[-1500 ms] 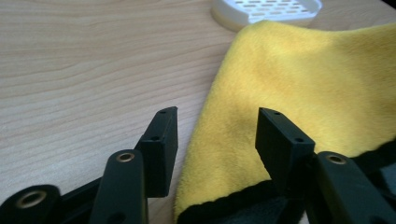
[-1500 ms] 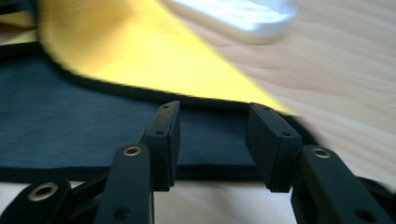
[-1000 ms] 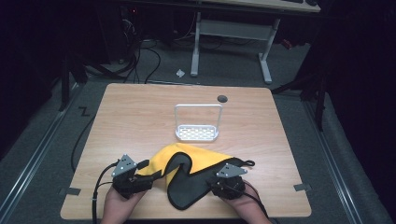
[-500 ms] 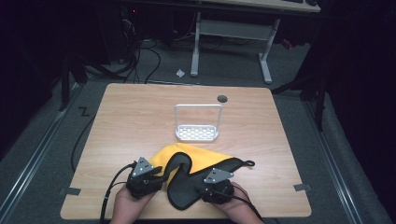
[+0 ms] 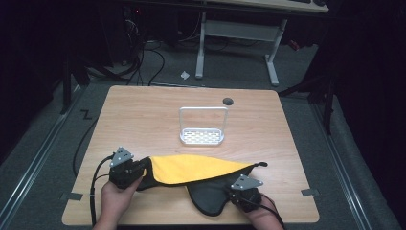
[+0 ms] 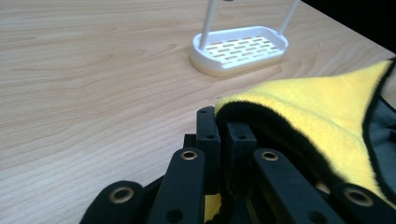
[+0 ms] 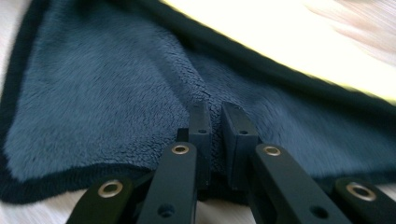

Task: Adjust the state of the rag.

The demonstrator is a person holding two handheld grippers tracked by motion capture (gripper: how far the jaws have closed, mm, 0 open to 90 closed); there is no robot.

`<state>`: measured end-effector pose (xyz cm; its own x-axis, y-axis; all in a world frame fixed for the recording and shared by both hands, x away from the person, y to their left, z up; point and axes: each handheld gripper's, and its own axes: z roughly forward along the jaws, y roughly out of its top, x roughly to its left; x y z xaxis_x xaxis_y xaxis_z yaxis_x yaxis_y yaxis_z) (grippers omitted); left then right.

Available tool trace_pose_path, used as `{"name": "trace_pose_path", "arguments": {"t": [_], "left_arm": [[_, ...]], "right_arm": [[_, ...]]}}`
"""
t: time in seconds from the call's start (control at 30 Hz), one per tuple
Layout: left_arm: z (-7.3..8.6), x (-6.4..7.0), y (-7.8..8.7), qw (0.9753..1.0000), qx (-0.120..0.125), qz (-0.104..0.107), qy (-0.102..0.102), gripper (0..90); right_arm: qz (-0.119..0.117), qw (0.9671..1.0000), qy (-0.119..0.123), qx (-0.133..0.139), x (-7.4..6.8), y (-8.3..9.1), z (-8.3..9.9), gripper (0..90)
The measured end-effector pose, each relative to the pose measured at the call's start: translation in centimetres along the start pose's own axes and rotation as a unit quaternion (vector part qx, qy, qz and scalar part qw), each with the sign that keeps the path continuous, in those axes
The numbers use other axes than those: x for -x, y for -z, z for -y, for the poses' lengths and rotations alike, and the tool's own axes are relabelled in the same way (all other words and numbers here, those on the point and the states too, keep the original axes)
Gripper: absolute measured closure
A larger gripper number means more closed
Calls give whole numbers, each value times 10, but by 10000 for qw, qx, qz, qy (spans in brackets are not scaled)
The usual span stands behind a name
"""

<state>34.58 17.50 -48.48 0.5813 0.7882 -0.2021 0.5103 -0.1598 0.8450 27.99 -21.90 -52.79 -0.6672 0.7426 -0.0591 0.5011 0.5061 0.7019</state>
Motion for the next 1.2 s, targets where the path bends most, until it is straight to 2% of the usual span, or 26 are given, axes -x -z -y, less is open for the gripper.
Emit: {"name": "trace_pose_path", "arguments": {"t": [0.1,0.17,0.27,0.33,0.4,0.5,0.6,0.67,0.73,0.83,0.9,1.0,1.07,1.13,1.2], "left_arm": [[1,-8,-6,9997,-163,54,176,862],[4,-9,-13,9991,-366,96,168,860],[8,-7,-25,9979,-601,172,167,857],[11,-6,-32,9967,-765,227,161,855],[15,-3,-38,9952,-948,220,113,854],[21,1,-42,9926,-1195,199,18,852],[27,4,-40,9914,-1282,255,23,852],[33,7,-35,9906,-1341,279,35,851],[38,10,-29,9905,-1347,263,24,848],[42,7,-21,9917,-1284,1,-4,832],[44,1,-14,9925,-1191,-286,2,809],[46,-5,-12,9933,-1064,-451,76,737],[45,-9,-13,9940,-1012,-408,105,701],[43,-9,-16,9946,-964,-394,25,673],[41,-7,-19,9950,-905,-413,-41,655]], "right_arm": [[204,9997,-146,-65,17,10,10,842],[341,9989,-311,-113,30,17,17,845],[530,9976,-426,-127,44,23,23,846],[678,9966,-445,-160,50,26,26,845],[718,9958,-547,-167,54,27,27,844],[829,9951,-493,-201,56,26,26,842],[957,9944,-364,-279,58,24,22,832],[961,9942,-374,-295,62,22,19,807],[901,9946,-468,-230,67,22,16,771],[820,9949,-585,-99,73,21,11,738],[851,9946,-598,-17,75,21,6,726],[873,9941,-624,164,76,22,0,710],[786,9942,-695,248,77,20,-1,691],[725,9948,-662,262,76,15,-1,664],[812,9944,-653,188,76,7,0,659]]}}
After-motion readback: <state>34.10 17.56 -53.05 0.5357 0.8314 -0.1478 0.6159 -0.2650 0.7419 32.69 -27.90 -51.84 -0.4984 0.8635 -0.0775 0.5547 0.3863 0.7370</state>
